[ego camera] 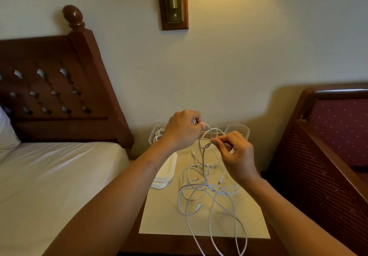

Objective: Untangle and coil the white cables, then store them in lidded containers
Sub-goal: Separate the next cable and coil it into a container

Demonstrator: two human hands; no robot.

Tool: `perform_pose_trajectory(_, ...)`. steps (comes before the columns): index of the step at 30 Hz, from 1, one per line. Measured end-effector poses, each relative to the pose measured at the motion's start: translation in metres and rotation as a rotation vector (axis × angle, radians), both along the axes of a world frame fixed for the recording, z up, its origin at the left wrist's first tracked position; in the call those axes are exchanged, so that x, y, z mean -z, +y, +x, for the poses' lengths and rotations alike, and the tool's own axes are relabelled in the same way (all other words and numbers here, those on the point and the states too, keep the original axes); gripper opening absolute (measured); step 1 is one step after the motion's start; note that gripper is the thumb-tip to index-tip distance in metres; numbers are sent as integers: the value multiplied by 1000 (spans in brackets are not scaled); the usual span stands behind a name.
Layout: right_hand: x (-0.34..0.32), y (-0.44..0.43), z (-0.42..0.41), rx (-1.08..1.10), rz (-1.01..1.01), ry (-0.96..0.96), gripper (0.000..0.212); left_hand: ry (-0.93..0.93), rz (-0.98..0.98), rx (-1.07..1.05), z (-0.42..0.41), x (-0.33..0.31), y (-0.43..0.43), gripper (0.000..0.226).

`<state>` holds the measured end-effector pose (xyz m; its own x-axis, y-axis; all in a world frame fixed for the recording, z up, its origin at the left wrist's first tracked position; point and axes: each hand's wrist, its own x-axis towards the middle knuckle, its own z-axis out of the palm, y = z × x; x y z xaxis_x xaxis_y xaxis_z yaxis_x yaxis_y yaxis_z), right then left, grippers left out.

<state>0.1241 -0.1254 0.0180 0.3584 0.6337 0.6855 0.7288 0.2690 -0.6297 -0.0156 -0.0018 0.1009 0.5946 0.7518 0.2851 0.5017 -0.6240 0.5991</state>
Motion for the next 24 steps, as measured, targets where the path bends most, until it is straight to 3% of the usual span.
perform_pose_trajectory(3,16,-2,-3,-78,-20,-154,6,-105,-33,-47,6,0,1,19)
perform_pose_trajectory(6,42,-2,4,-184,-181,-243,6,-425,-99,-65,7,-9,-1,18)
perform_pose_trajectory(11,66,-1,14,-204,-521,-104,12,-822,-249,-55,-3,-43,0,16)
perform_pose_trajectory(14,56,7,15,-159,-580,27,14,-850,-303,-19,-8,-47,-2,18)
perform_pose_trajectory(17,37,17,7,-177,-557,156,44,-787,-401,35,-6,-41,-15,19)
perform_pose_trajectory(21,24,27,-7,-275,-488,201,21,-786,-535,115,-8,-38,-21,23)
perform_pose_trajectory(24,23,26,-11,-229,-444,283,22,-826,-685,140,-22,-32,-16,28)
